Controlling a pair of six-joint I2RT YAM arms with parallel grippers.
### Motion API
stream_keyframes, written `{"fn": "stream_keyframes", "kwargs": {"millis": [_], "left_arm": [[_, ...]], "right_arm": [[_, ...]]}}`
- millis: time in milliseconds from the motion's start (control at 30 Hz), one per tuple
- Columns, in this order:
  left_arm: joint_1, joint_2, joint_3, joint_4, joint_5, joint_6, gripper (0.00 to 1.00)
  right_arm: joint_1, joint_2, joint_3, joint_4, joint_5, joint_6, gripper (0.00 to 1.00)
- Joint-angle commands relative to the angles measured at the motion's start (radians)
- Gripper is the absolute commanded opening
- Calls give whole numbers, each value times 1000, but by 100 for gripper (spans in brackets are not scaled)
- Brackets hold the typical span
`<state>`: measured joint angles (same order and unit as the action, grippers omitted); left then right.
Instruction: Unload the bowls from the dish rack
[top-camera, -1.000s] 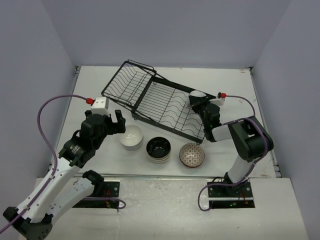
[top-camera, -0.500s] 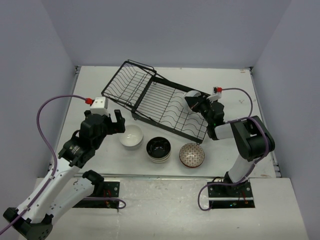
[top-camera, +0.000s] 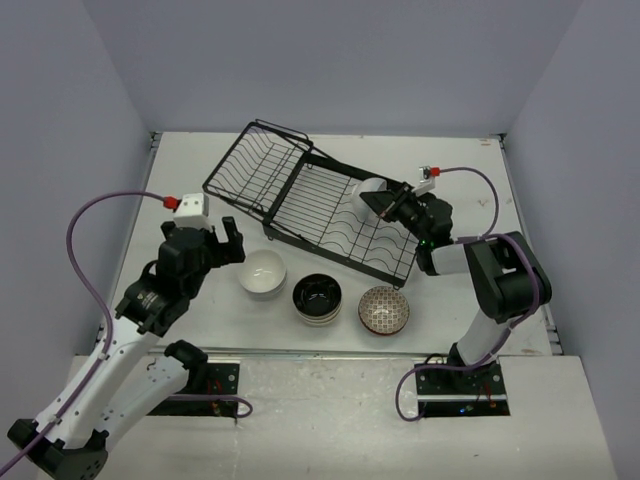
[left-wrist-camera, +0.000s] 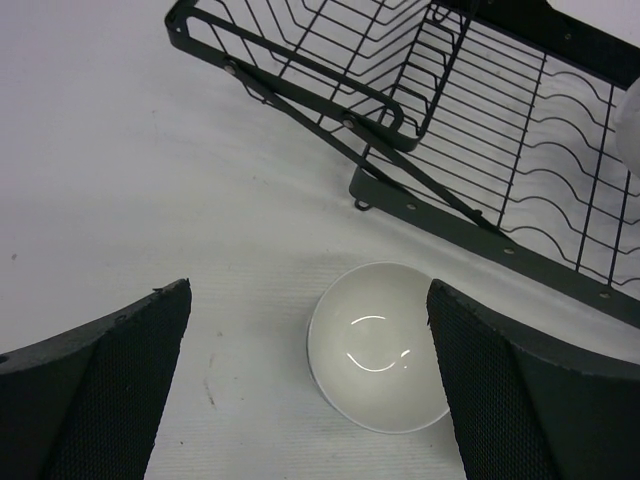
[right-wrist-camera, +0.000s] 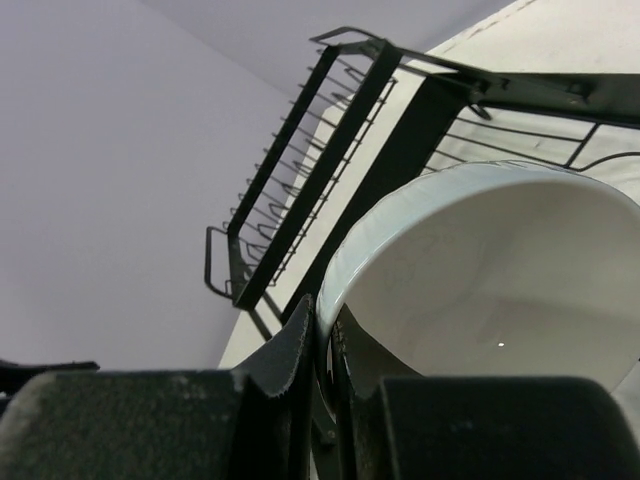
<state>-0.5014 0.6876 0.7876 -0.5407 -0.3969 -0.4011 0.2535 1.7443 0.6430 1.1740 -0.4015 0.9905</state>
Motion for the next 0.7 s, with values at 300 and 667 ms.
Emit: {"fn": "stream_keyframes", "kwargs": {"millis": [300,667], "left_arm": [[41,-95,42,-51,-264,-97,100],[52,-109,56,-85,-336,-151,100]], "right_arm": [[47,-86,69,110,-252,-21,0],[223,-123,179,-45,-355,-157,0]]}}
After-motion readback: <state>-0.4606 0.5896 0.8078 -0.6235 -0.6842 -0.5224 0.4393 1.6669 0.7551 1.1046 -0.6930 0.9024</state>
